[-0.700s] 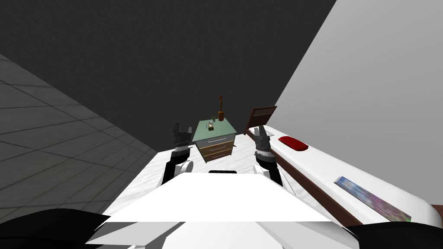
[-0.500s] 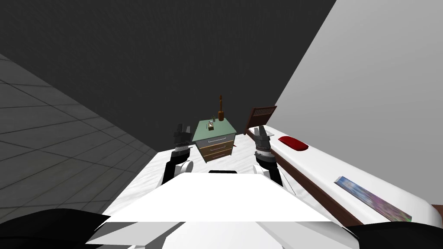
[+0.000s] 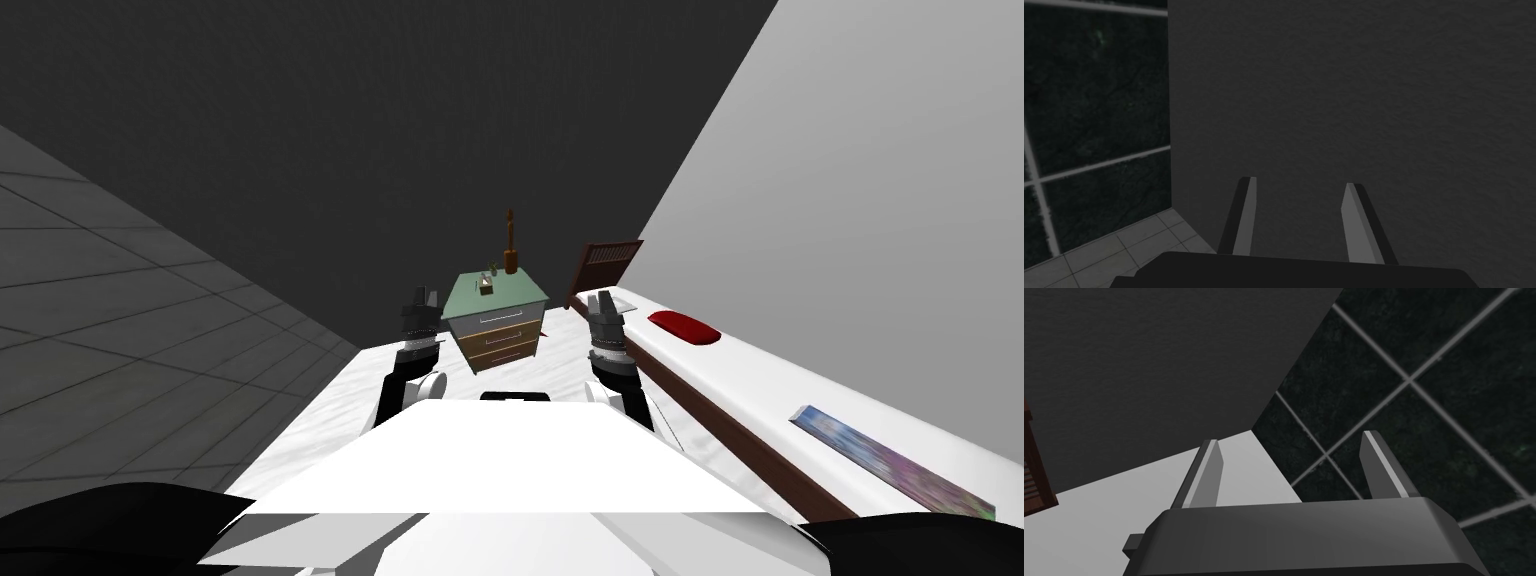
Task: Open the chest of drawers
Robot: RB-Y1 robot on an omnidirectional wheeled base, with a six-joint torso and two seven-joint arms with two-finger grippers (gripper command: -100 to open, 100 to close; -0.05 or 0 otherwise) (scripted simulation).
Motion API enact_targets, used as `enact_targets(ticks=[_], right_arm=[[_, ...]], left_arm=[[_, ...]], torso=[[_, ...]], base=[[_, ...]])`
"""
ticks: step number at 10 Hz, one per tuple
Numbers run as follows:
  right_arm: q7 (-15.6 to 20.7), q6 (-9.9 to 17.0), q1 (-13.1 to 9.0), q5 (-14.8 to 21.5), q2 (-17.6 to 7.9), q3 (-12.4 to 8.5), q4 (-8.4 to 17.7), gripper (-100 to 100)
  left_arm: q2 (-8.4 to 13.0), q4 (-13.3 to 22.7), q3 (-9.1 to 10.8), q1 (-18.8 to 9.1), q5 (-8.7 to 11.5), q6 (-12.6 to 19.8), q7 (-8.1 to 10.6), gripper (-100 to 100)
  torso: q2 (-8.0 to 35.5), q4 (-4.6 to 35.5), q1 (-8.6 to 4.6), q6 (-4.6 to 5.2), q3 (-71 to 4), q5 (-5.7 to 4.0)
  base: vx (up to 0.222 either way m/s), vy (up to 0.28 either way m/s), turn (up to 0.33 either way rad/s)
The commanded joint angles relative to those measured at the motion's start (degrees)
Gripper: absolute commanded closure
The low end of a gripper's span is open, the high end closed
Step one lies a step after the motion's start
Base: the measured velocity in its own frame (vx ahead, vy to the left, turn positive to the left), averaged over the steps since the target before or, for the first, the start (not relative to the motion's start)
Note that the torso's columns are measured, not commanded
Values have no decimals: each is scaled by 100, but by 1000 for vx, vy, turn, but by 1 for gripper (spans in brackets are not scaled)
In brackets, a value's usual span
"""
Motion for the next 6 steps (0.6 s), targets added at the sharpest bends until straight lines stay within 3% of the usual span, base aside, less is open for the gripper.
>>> enact_targets(ticks=[1, 2, 3, 6], right_arm=[[0, 0, 0, 0, 0, 0, 0, 0], [0, 0, 0, 0, 0, 0, 0, 0], [0, 0, 0, 0, 0, 0, 0, 0], [0, 0, 2, 0, 0, 0, 3, 0]], left_arm=[[0, 0, 0, 0, 0, 0, 0, 0], [0, 0, 0, 0, 0, 0, 0, 0], [221, 145, -20, -29, 2, -108, 3, -100], [523, 618, -86, -121, 10, -480, 12, -100]], torso=[[423, 423, 0, 0, -846, 0], [846, 846, 0, 0, -1692, 0], [1269, 1269, 0, 0, -2538, 0], [1519, 1527, -3, 0, -3077, -1]], base=[[0, 0, 0], [0, 0, 0], [22, -10, 38], [50, -23, 72]])
